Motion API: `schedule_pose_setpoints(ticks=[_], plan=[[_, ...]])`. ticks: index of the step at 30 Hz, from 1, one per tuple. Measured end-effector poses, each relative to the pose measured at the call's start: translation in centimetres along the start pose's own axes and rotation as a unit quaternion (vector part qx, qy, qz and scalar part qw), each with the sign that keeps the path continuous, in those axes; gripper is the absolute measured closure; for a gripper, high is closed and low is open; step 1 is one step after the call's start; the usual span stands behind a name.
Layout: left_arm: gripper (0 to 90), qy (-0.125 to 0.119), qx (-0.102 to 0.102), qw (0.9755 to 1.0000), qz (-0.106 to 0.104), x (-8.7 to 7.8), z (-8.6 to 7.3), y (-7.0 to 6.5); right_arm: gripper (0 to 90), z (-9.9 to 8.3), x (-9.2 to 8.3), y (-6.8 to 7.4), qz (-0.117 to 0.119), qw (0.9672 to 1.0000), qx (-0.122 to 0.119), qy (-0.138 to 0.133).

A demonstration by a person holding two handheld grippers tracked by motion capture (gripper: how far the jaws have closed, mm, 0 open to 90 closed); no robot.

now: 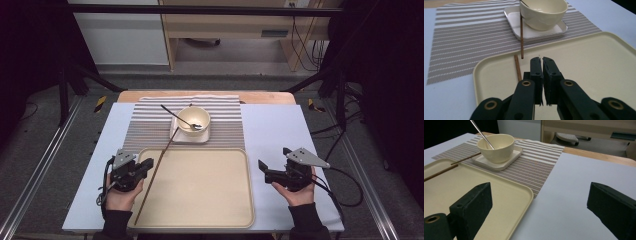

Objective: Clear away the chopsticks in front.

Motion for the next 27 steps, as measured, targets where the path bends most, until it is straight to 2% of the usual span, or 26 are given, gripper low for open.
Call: schedule_pose_setpoints(ticks=[2, 3, 4, 5, 9, 12, 14, 15, 16, 17, 21, 27], plan=[[88.0, 0.006, 0.004, 1.0, -0.006, 0.3, 0.0, 0.0, 6.4, 0.0, 0.0, 0.0, 0.0, 1.0, 0.0, 0.0], [88.7, 0.023, 0.025, 0.9994, -0.011, 0.8, -0.4, 0.1, 6.4, 0.0, 0.0, 0.0, 0.0, 1.0, 0.0, 0.0], [89.2, 0.023, 0.025, 0.9994, -0.011, 0.8, -0.4, 0.1, 6.4, 0.0, 0.0, 0.0, 0.0, 1.0, 0.0, 0.0], [89.3, 0.033, 0.04, 0.9985, -0.016, 1.2, -0.9, 0.2, 6.4, 0.0, 0.0, 0.0, 0.0, 1.0, 0.0, 0.0], [89.4, 0.049, 0.064, 0.9961, -0.036, 2.0, -1.8, 0.1, 6.4, -0.1, 0.1, 0.0, -0.002, 1.0, -0.002, 0.002], [89.4, 0.059, 0.066, 0.9951, -0.044, 2.6, -2.3, 0.2, 6.4, -0.2, 0.2, 0.0, -0.003, 1.0, -0.003, 0.005], [89.4, 0.08, 0.081, 0.9922, -0.051, 3.6, -3.1, 0.3, 6.5, -0.2, 0.2, 0.1, -0.002, 1.0, -0.002, 0.005], [89.5, 0.091, 0.093, 0.9904, -0.047, 4.0, -3.4, 0.4, 6.5, -0.2, 0.3, 0.1, -0.002, 1.0, -0.003, 0.006], [89.4, 0.091, 0.093, 0.9904, -0.047, 4.0, -3.4, 0.4, 6.5, -0.2, 0.3, 0.1, -0.002, 1.0, -0.003, 0.006], [89.4, 0.106, 0.096, 0.9885, -0.05, 4.8, -4.0, 0.5, 6.5, -0.3, 0.3, 0.2, -0.002, 1.0, -0.004, 0.007], [89.4, 0.118, 0.099, 0.9871, -0.043, 5.6, -4.5, 0.6, 6.5, -0.3, 0.4, 0.2, -0.001, 1.0, -0.004, 0.008], [89.4, 0.116, 0.087, 0.9886, -0.037, 5.6, -4.5, 1.3, 6.5, -0.5, 0.6, 0.3, -0.001, 0.9999, -0.01, 0.012]])
Point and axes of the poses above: each handheld gripper's, and its own axes: x roughly forward along the jaws, z roughly out of its top, y roughly to its left, the point moved 10 cm from there along x, roughly forward along the jaws, and after that the axes turned 7 degrees about -z, right-handed, at the moved point
